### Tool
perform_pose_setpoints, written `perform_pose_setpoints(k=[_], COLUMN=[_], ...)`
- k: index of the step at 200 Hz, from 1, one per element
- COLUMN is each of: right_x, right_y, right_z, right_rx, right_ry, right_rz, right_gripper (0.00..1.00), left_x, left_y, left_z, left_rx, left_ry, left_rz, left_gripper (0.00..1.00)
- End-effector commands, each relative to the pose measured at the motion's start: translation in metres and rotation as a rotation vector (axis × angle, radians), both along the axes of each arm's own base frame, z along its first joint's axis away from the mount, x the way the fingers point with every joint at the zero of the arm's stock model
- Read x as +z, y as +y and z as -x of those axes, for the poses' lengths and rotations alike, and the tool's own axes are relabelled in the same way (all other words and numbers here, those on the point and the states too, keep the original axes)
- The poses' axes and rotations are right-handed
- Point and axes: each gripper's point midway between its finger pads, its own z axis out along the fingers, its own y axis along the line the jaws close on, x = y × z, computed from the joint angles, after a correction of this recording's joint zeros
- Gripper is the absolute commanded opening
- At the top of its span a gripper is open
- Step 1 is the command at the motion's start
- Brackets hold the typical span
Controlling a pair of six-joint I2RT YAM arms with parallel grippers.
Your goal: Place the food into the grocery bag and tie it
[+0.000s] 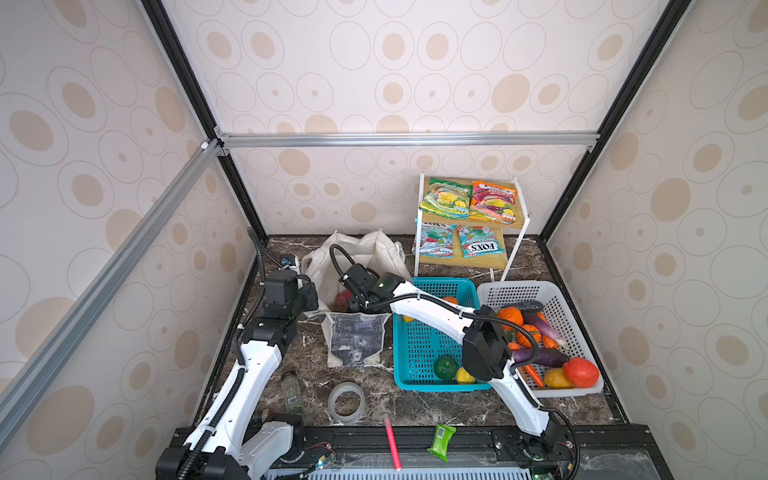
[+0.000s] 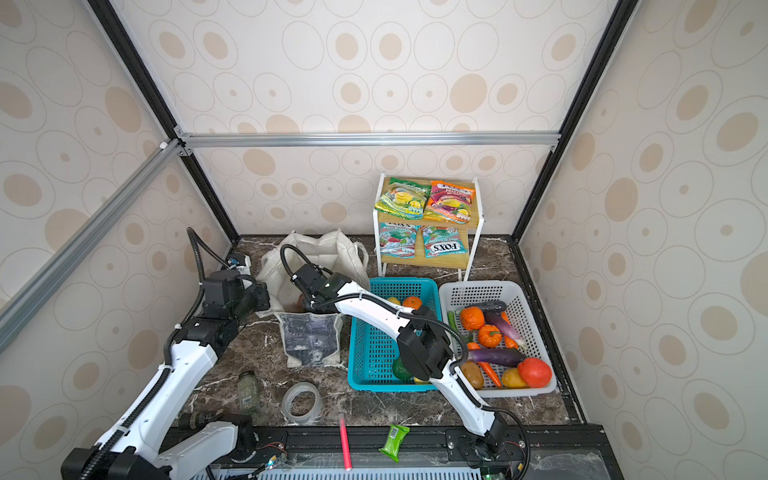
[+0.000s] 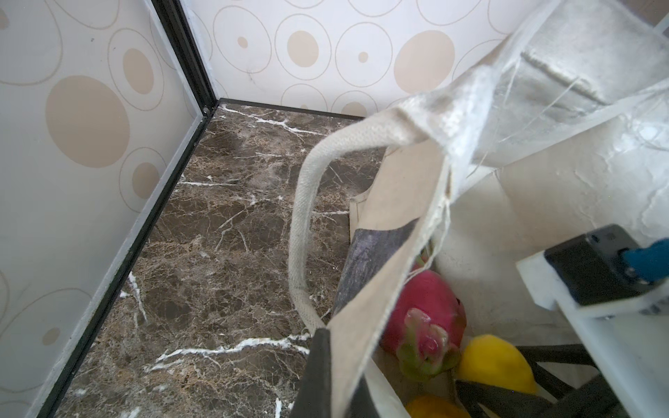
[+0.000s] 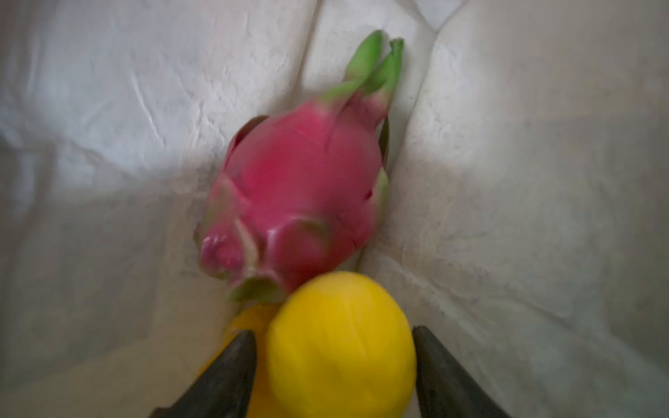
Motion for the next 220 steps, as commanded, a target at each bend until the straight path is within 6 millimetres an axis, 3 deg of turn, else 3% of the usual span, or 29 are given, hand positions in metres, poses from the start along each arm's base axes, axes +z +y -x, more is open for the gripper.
perform_pose_setpoints(k=[1, 27, 82, 122, 147, 185, 220], right_x=[0.029, 0.070, 0.146, 0.180, 0.178, 0.152, 0.119], right_y=[-0.008, -0.013, -0.038, -0.082, -0.110, -0.145, -0.150], right_z=[0.004, 0.010, 0.025, 0.024, 0.019, 0.007, 0.004], right_rx=[0.001, 0.012, -0.020, -0.123, -0.187, -0.277, -0.295], right_ry=[-0.015, -0.074, -0.190, -0.326, -0.337, -0.273, -0.180], right_rz=[0.004, -0.039, -0.182, -0.198, -0.186, -0.188, -0.213], right_gripper=[0.84, 1.00, 1.00, 1.00, 1.00, 1.00, 0.91], left_x=[0.013, 0.015, 0.017, 0.017, 0.018, 0.016, 0.018], left_y=[0.001, 0.002, 0.001, 0.001, 0.001, 0.001, 0.002], left_z=[0.002, 0.003, 0.003, 0.004, 0.004, 0.003, 0.004], left_rx=[0.003, 0.007, 0.003, 0.002, 0.002, 0.003, 0.007], left_ry=[-0.036, -0.044, -0.050, -0.052, -0.053, -0.049, -0.056], left_rz=[-0.014, -0.016, -0.012, -0.014, -0.012, -0.016, -0.017], left_gripper=[0.00, 0.00, 0.00, 0.00, 0.00, 0.00, 0.00])
